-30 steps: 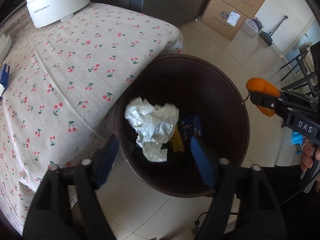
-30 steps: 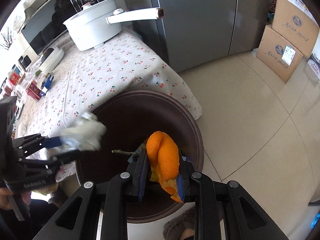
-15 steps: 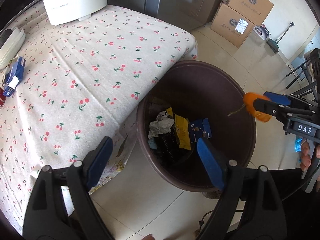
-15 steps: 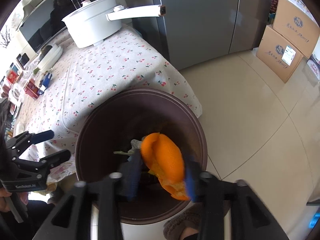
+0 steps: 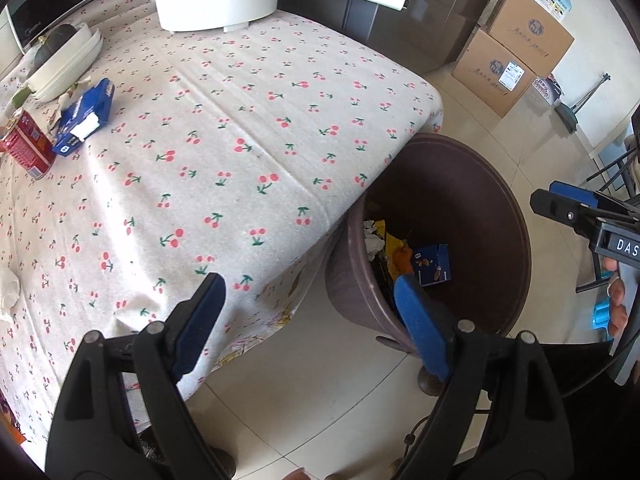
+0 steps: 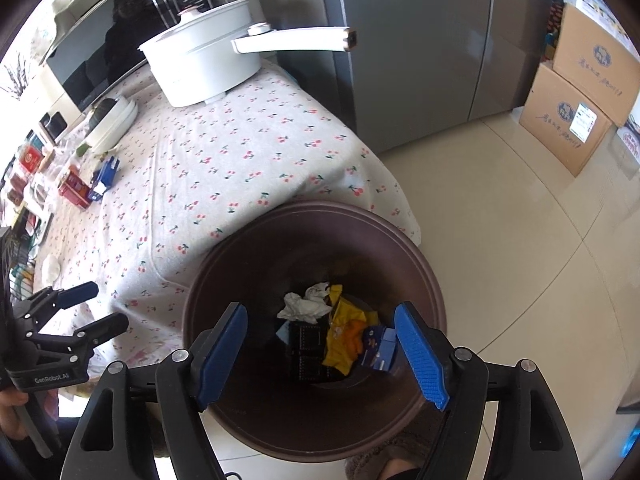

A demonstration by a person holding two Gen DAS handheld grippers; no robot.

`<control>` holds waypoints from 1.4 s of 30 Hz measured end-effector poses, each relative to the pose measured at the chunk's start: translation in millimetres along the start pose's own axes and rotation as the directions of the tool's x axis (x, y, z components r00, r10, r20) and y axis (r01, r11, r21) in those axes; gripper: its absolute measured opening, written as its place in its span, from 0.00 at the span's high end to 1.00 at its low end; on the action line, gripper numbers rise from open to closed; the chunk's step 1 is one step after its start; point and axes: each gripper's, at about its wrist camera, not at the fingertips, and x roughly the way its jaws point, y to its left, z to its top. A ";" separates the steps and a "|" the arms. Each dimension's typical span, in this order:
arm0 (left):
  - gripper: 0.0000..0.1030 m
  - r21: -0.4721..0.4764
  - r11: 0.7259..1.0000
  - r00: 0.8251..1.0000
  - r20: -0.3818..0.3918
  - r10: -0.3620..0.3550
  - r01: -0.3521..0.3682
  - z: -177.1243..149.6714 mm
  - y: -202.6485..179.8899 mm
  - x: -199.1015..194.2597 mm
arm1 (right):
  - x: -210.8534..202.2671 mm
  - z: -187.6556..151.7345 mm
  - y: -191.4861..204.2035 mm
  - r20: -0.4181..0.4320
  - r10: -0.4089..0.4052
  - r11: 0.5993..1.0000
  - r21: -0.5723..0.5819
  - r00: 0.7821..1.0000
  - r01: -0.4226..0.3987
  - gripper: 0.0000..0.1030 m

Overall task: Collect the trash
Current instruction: 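Grasp the white tissue on the tablecloth with the left gripper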

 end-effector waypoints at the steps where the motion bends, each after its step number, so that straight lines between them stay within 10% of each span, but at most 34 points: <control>1: 0.16 -0.010 1.000 1.000 0.001 0.005 -0.005 -1.0 5.0 -2.0 | 0.1 1.5 4.4 0.000 0.003 1.000 -0.006 1.000 -0.003 0.24; 12: 0.16 -0.244 0.965 0.994 0.015 0.105 -0.098 -14.8 103.7 -30.9 | 0.5 28.2 69.1 0.015 0.053 0.994 -0.096 0.998 -0.051 0.21; 27: 0.16 -0.602 0.771 0.969 -0.018 0.248 -0.208 -47.8 266.4 -50.2 | 31.7 47.8 152.2 -0.030 0.086 0.978 -0.189 0.996 -0.090 0.20; 34: 0.18 -0.646 0.727 0.961 -0.038 0.273 -0.232 -56.1 302.6 -37.7 | 44.9 43.9 164.5 -0.062 0.078 0.975 -0.202 0.995 -0.089 0.20; 42: 0.72 -0.624 0.758 0.976 -0.032 0.216 -0.188 -49.2 306.8 -23.0 | 51.8 39.4 164.4 -0.076 0.059 0.977 -0.200 0.995 -0.073 0.20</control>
